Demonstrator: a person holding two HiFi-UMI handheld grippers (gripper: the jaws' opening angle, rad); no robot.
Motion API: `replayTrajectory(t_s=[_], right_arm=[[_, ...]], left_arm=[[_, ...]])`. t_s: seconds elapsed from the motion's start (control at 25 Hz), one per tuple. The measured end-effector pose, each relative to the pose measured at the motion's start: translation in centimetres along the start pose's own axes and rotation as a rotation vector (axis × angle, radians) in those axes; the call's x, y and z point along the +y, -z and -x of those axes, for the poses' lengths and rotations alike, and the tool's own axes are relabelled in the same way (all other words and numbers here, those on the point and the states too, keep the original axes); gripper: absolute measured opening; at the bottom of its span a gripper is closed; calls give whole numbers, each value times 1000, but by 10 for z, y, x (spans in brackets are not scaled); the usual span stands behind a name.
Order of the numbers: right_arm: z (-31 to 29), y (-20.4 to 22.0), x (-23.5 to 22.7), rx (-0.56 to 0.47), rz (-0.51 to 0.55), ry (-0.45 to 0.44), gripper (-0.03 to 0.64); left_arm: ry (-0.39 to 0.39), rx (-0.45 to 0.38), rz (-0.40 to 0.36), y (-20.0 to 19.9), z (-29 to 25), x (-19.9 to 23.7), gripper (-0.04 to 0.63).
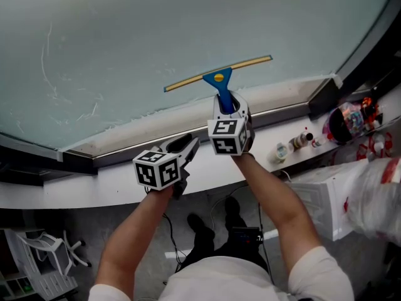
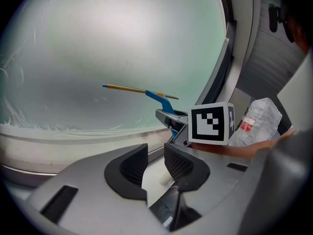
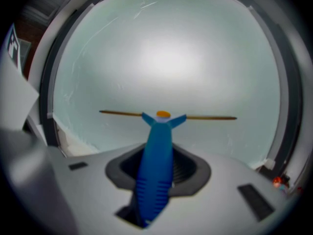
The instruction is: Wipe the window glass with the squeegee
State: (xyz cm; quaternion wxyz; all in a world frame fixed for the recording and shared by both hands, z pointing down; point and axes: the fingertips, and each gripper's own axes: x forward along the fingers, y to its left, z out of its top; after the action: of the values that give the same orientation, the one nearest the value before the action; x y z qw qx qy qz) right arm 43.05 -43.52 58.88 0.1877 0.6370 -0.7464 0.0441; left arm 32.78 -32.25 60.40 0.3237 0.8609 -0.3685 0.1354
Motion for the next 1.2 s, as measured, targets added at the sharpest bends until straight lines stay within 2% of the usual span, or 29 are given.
replayTrajectory(t_s=[0.24, 0.48, 0.76, 1.2], right_arm=[[-2, 11, 2, 2, 25, 0, 133], [-11, 42, 6, 58, -7, -8, 133], [-16, 52, 9, 49, -10, -12, 133], [-28, 98, 19, 118, -32, -28, 133]], left_arm=[[8, 21, 8, 10, -9, 0, 126], [2, 41, 20, 20, -15, 7, 126], [-4, 65, 33, 33, -20, 14, 126], [-15, 103, 42, 52, -26, 25, 126]])
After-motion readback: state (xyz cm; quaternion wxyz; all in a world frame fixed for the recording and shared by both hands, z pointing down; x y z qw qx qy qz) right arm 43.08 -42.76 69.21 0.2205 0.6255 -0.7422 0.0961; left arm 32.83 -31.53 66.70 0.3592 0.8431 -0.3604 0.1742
